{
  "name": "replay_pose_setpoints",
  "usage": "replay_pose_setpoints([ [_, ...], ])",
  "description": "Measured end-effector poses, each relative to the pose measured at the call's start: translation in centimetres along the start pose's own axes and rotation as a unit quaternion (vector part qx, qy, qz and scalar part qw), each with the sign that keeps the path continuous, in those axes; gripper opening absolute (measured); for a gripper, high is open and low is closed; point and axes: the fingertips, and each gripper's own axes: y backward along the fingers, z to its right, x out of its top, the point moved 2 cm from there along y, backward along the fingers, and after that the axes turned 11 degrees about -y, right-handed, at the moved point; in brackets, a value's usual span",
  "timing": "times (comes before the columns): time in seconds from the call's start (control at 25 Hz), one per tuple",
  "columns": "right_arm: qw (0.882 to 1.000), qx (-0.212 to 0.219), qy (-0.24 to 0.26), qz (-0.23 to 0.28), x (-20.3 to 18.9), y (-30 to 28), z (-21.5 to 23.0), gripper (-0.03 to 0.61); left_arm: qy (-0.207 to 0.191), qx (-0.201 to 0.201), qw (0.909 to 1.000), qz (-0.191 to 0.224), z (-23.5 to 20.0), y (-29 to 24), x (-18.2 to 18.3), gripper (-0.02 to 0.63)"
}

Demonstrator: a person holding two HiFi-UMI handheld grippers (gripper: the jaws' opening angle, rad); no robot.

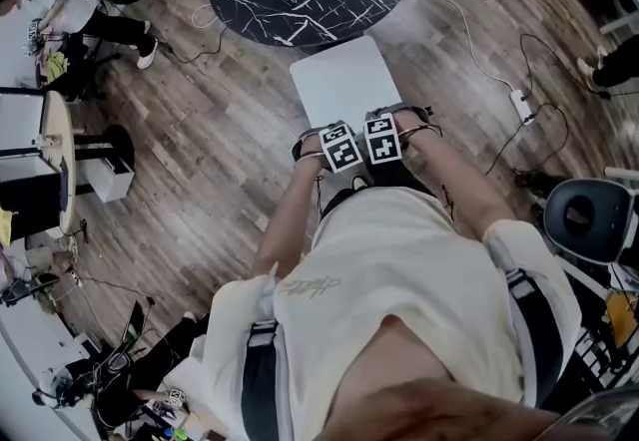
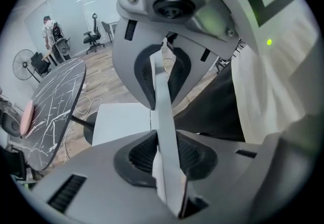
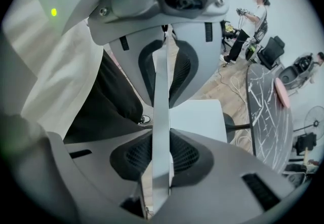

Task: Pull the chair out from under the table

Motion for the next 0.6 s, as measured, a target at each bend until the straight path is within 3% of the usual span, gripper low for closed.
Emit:
replay_pose_setpoints([
  [0.6,0.999,0.008,-0.032,-0.001,-1.6,0.2,-9.4,0.084,-0.025,-0.007,0.9996,-0.013,9.0,-0.8,1.8,0.092],
])
